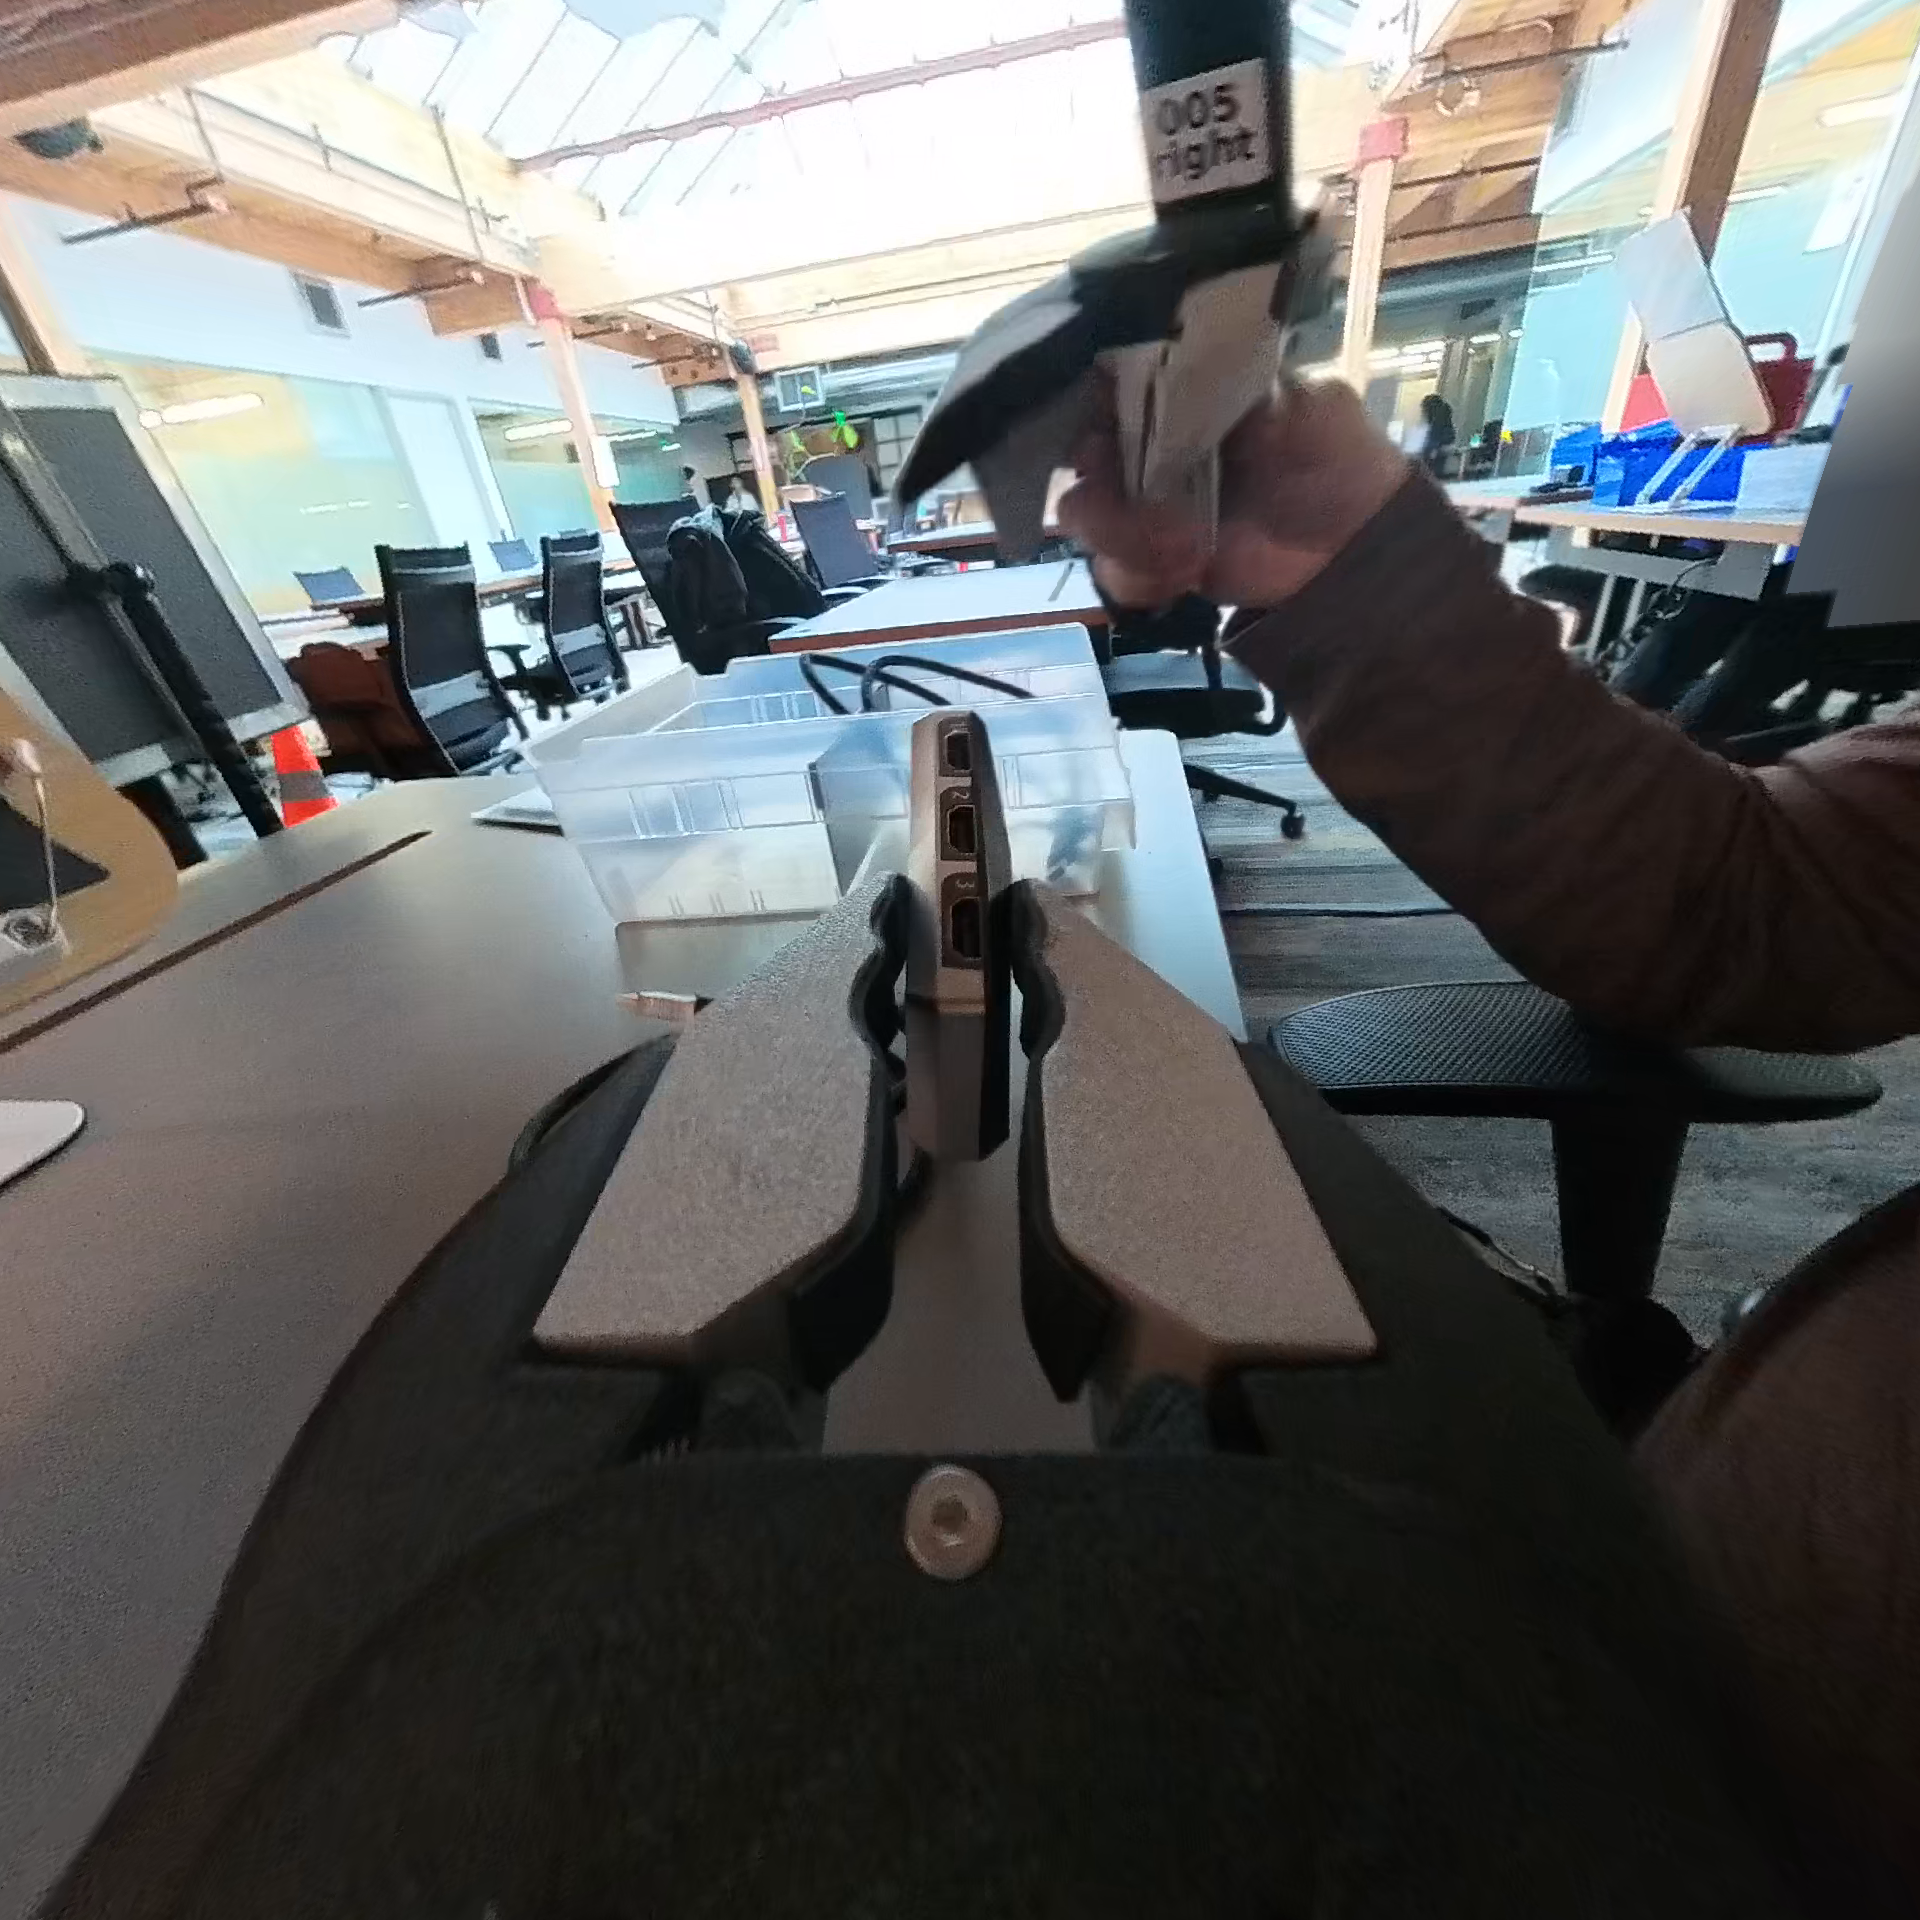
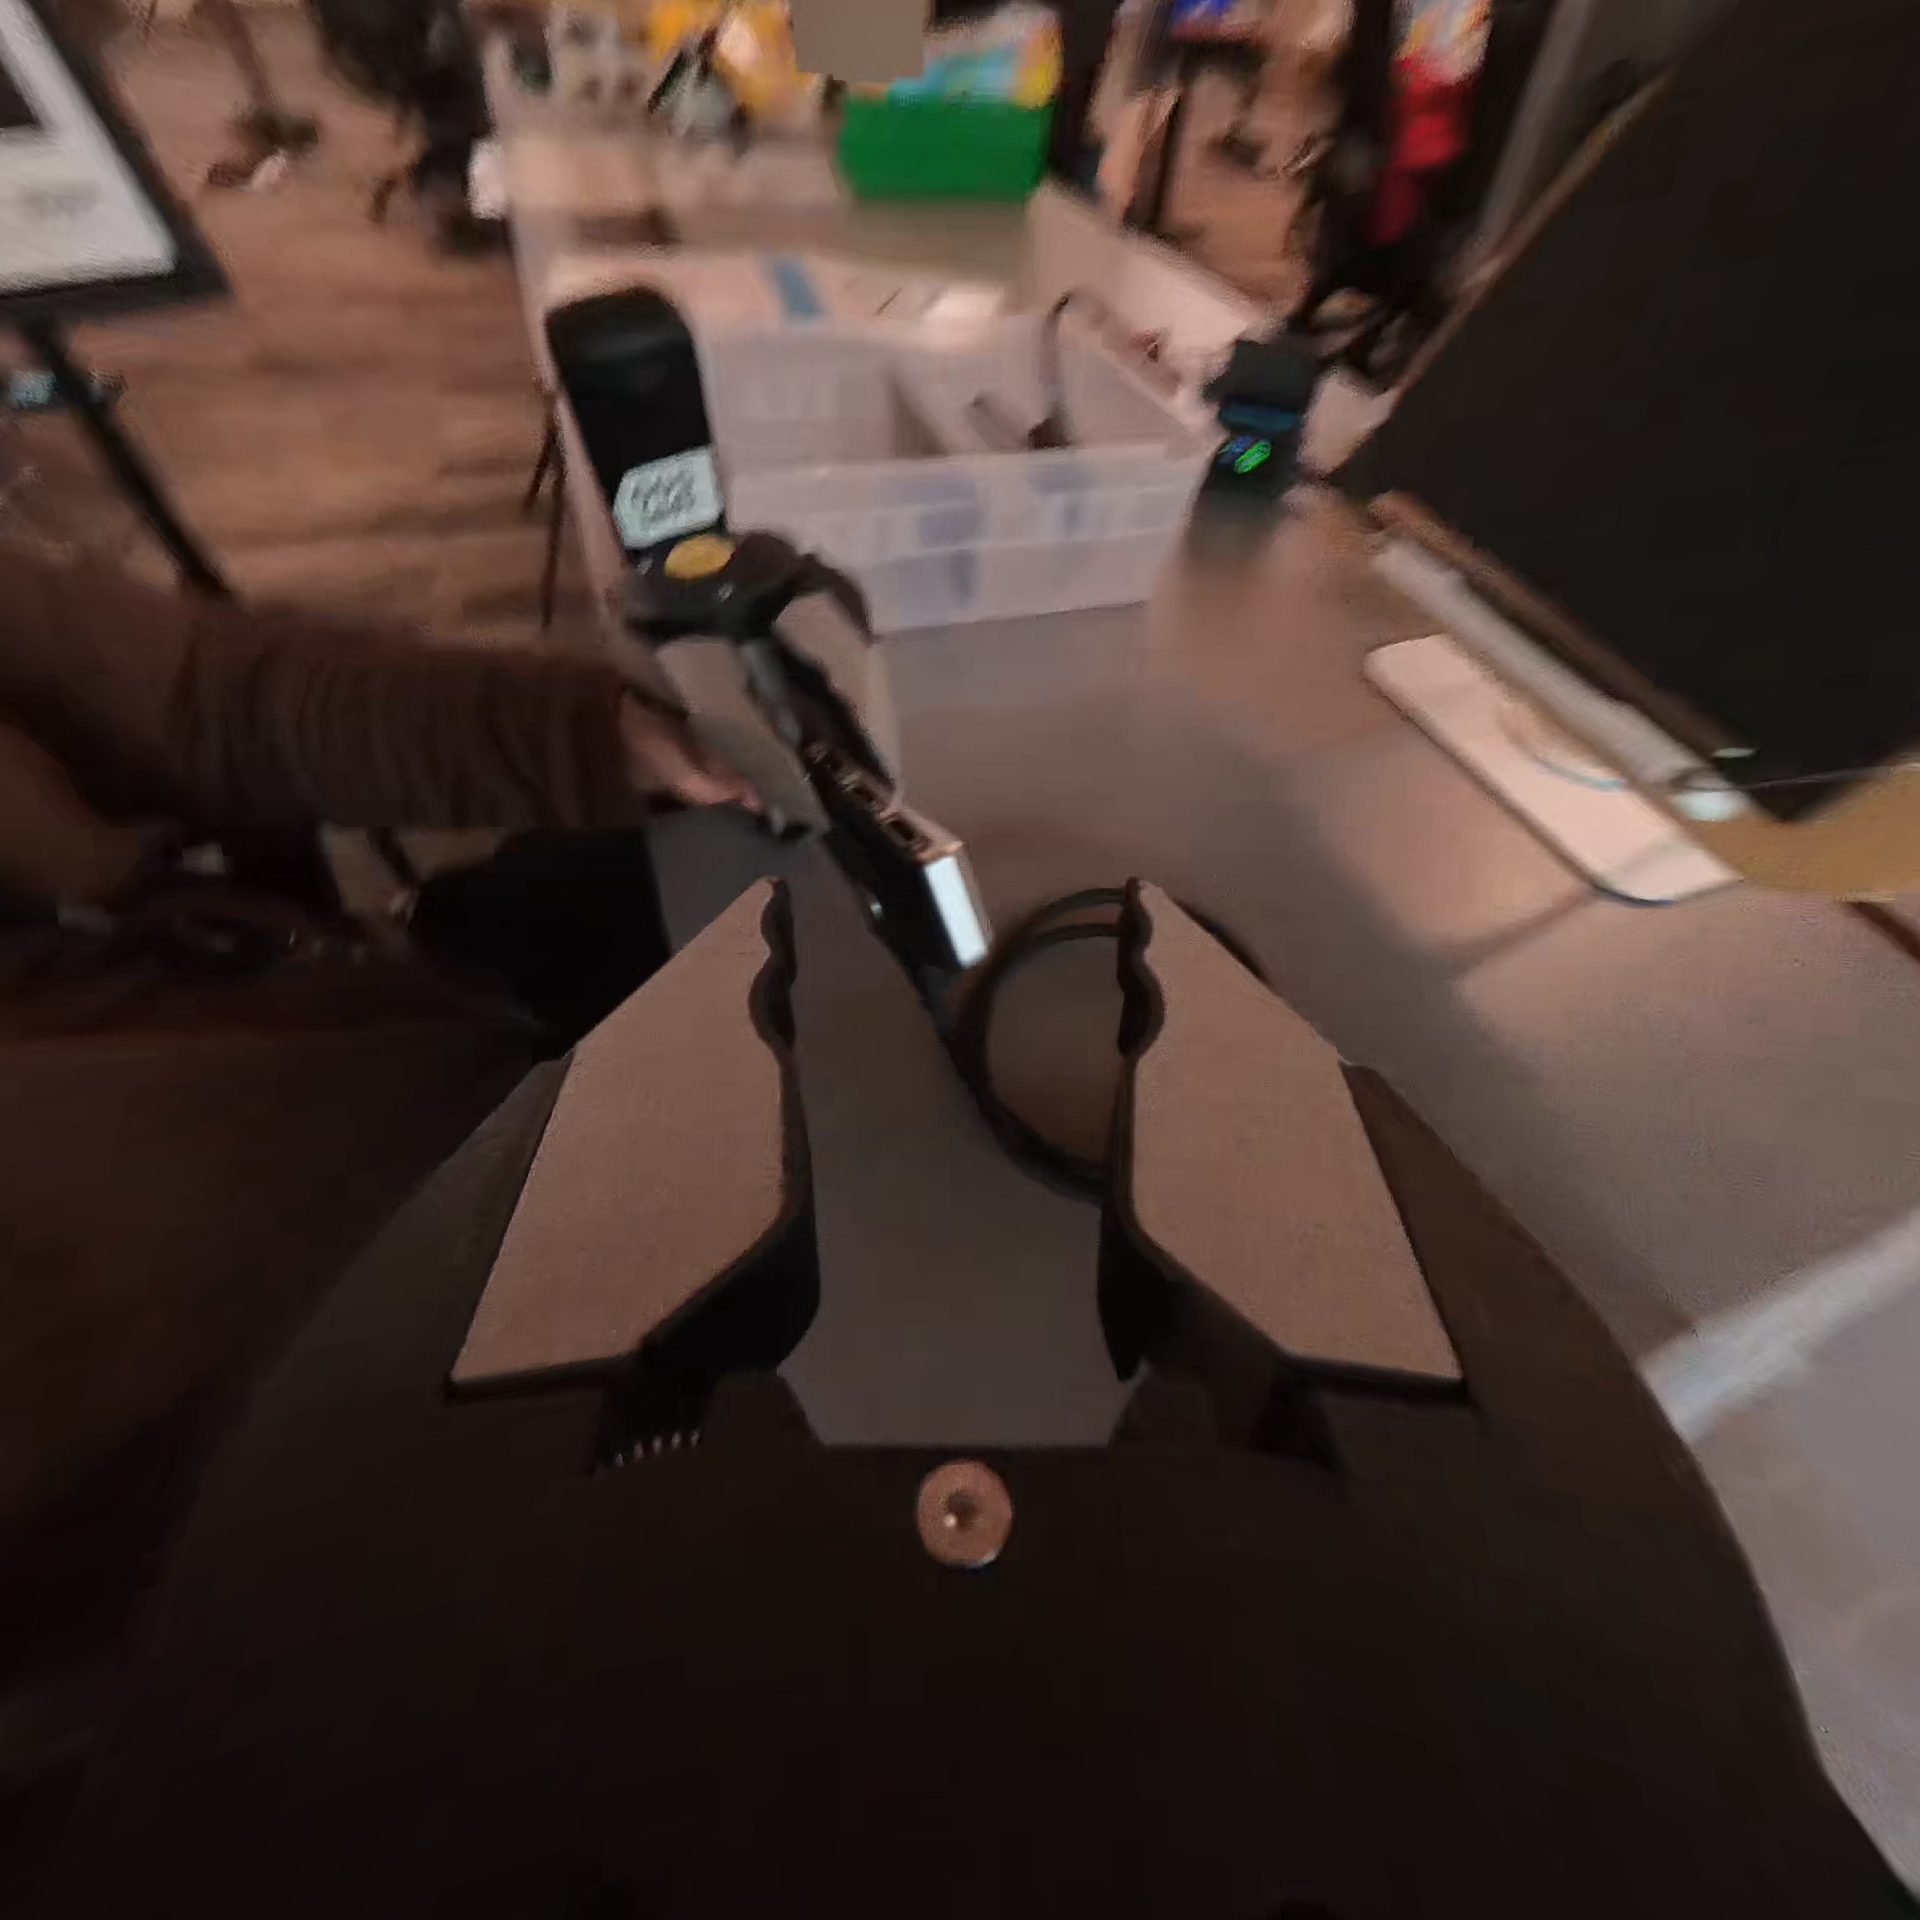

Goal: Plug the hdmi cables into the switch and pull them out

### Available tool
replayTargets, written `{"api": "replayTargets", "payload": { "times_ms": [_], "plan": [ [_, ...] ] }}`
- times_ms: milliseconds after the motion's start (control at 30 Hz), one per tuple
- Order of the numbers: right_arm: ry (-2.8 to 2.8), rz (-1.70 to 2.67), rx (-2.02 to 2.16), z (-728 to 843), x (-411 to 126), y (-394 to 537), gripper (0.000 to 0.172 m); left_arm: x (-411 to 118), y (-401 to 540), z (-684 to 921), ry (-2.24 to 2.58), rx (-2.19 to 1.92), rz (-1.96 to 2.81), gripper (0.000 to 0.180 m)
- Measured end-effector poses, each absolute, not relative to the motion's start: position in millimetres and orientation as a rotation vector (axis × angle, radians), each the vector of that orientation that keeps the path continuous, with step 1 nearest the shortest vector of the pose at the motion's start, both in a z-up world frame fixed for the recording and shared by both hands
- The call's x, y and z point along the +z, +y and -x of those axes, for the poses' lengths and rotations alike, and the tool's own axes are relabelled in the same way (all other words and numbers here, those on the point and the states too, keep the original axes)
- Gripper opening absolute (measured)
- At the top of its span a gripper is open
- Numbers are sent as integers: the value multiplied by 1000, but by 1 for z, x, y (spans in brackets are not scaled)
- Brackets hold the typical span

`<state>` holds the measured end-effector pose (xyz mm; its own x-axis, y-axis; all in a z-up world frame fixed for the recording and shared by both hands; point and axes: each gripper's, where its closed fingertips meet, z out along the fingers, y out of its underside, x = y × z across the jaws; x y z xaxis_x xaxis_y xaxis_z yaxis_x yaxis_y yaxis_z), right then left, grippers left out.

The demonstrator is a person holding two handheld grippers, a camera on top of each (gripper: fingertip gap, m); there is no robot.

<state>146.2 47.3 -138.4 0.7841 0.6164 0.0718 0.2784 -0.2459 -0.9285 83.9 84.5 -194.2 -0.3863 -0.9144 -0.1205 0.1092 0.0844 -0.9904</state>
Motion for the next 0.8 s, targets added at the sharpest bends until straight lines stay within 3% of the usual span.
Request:
{"api": "replayTargets", "payload": {
  "times_ms": [100, 200, 233, 367, 400, 467, 800],
  "plan": [
    [-853, 1968, 335, -113, -178, 66, 57, -191, 76, -80, 1488, -1438, 765, 17],
    [-974, 2030, 376, -87, -207, 73, 39, -191, 70, -78, 1508, -1443, 734, 17],
    [-969, 2045, 346, -89, -212, 78, 26, -192, 70, -78, 1515, -1446, 748, 17],
    [-962, 2017, 318, -96, -202, 80, 19, -186, 89, -85, 1380, -1425, 842, 25],
    [-927, 2003, 247, -104, -194, 83, 18, -186, 102, -87, 1334, -1355, 883, 24],
    [-823, 1916, 63, -126, -163, 90, 18, -188, 131, -88, 1233, -1159, 948, 0],
    [-374, 1526, -410, -248, 30, 98, 16, -211, 125, -103, 1352, -883, 940, 0]
  ]
}}
